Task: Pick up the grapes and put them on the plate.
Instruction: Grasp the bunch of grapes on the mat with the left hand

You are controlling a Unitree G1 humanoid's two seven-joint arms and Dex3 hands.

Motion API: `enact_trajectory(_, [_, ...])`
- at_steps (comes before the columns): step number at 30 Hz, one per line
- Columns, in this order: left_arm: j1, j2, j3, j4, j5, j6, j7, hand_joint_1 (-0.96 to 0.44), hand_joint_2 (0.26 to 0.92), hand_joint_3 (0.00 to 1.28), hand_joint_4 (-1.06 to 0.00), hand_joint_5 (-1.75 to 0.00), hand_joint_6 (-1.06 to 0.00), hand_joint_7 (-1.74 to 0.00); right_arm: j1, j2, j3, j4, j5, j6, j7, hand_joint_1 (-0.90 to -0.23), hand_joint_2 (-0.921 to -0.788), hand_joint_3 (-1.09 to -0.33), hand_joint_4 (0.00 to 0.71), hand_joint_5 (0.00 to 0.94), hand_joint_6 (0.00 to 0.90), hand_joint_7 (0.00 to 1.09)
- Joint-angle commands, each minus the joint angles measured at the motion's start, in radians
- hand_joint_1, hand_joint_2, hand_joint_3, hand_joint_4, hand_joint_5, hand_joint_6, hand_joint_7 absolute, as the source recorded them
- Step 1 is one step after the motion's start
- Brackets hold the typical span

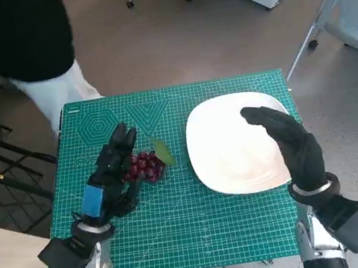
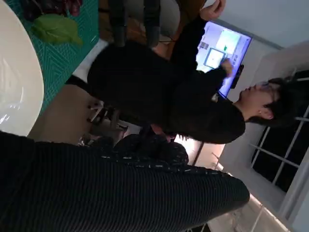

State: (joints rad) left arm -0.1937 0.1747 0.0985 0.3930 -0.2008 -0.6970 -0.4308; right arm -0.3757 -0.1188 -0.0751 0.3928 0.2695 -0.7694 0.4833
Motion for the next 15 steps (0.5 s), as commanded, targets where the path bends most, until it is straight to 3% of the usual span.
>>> enact_trajectory(1, [0.01,0.071,0.018,-0.07,0.153,0.029,0.081,-0.72,0.921,0.4,-0.12,0.0,-0.17,0.0,0.014,-0.008,-0.001,0.01,-0.013,0.006,-0.003,-0.599,-0.921,-0.721,0.176,0.002,-0.001,0.43])
enact_trajectory(7, [0.027,0.157,0.03,-0.187,0.431,0.121,0.22,-0.75,0.921,0.27,-0.02,0.0,-0.08,0.0,0.011,-0.01,-0.003,0.012,-0.018,0.003,-0.007,-0.603,-0.921,-0.724,0.176,0.002,-0.001,0.43])
enact_trajectory(15, [0.004,0.224,0.0,-0.253,0.561,0.281,0.25,-0.69,0.908,0.06,0.0,0.0,-0.05,0.0,0.004,-0.012,-0.008,0.022,-0.027,-0.007,-0.013,-0.601,-0.921,-0.729,0.176,0.002,-0.001,0.44])
